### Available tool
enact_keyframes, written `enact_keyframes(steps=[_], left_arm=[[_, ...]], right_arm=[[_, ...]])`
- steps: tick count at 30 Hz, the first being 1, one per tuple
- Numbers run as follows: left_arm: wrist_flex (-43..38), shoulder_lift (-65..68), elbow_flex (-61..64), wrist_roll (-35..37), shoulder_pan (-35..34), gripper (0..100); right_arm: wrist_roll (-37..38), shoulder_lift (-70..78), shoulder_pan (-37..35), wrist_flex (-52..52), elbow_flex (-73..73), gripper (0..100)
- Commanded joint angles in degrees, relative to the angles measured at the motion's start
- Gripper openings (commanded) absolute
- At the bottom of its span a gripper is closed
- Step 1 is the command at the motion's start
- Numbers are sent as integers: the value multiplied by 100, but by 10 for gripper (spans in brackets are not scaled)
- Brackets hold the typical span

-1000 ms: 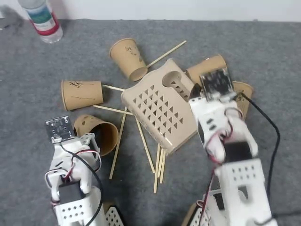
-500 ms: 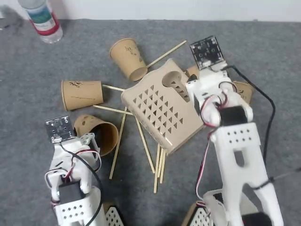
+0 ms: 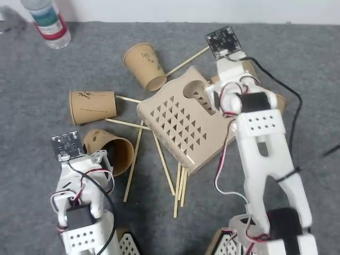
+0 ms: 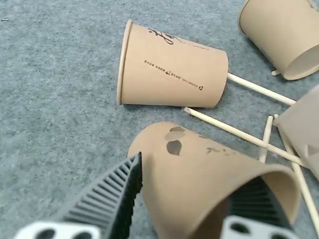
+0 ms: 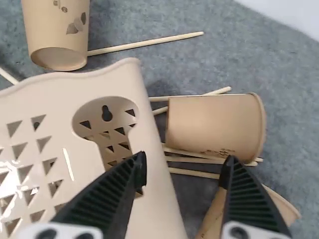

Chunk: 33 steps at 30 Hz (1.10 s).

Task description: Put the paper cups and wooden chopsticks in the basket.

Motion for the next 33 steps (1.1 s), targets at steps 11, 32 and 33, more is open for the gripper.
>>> enact_keyframes(steps=[11, 32, 33], left_arm=[[9, -132, -31, 9, 18, 257], [88, -132, -31, 9, 18, 257], [88, -132, -31, 9, 18, 257]], right_arm=[[70, 1490, -409, 136, -1319, 248], [730, 1789, -242, 268, -1969, 247], [730, 1789, -242, 268, -2013, 247]])
